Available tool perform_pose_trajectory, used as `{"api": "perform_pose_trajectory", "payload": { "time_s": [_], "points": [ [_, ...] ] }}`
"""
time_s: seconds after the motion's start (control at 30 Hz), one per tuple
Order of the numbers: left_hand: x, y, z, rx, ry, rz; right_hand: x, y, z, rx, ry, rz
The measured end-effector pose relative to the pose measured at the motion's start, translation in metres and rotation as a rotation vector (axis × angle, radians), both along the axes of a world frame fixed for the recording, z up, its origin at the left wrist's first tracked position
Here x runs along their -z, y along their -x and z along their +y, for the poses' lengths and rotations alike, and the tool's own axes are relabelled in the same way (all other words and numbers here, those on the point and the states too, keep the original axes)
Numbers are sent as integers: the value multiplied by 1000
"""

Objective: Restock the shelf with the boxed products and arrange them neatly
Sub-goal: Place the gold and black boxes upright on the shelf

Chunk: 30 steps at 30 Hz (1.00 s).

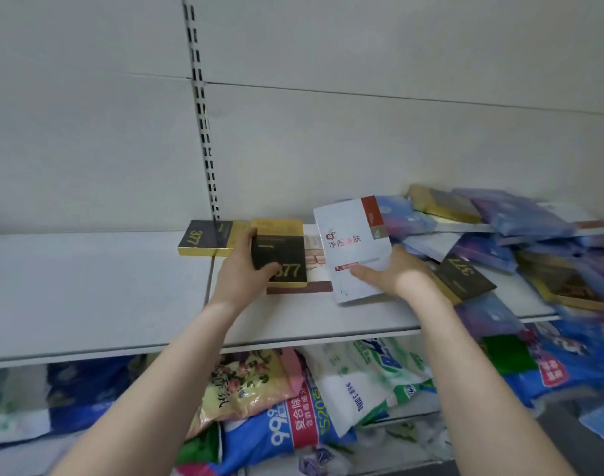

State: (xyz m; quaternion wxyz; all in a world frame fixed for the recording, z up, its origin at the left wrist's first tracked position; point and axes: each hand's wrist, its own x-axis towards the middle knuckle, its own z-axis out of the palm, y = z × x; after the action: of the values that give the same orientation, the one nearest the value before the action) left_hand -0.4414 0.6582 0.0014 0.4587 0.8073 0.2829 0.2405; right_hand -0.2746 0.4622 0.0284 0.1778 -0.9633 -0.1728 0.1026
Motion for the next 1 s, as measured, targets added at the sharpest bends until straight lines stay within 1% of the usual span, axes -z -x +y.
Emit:
{"api": "perform_pose_trajectory", "payload": {
  "time_s": [0.07, 0.17, 0.23, 0.3, 0.4, 0.47, 0.6, 0.67, 0.83, 1.0],
  "points": [
    [-3, 8, -5, -29, 35, -47, -3, -2, 2, 47, -145, 5],
    [-2, 20, -6, -101, 90, -60, -6, -2, 6, -19, -328, 92],
    [-1, 32, -8, -147, 139, -65, -5, 1, 6, -47, -412, 149],
    [-1, 48, -13, -179, 183, -111, -1, 9, 2, -48, -498, 161],
    [-1, 77, -22, -218, 272, -211, 13, 29, -8, -32, -725, 140],
    [2, 99, -25, -242, 348, -253, 23, 48, -12, -6, -893, 178],
    [18, 147, -27, -281, 428, -311, 34, 95, -11, -16, -1100, 259],
    [27, 171, -26, -293, 469, -335, 40, 120, -5, -55, -1138, 304],
    [44, 244, -23, -378, 535, -396, 52, 190, 21, -190, -1071, 424],
    [55, 341, -12, -503, 561, -434, 64, 270, 60, -267, -1011, 529]
  ]
}}
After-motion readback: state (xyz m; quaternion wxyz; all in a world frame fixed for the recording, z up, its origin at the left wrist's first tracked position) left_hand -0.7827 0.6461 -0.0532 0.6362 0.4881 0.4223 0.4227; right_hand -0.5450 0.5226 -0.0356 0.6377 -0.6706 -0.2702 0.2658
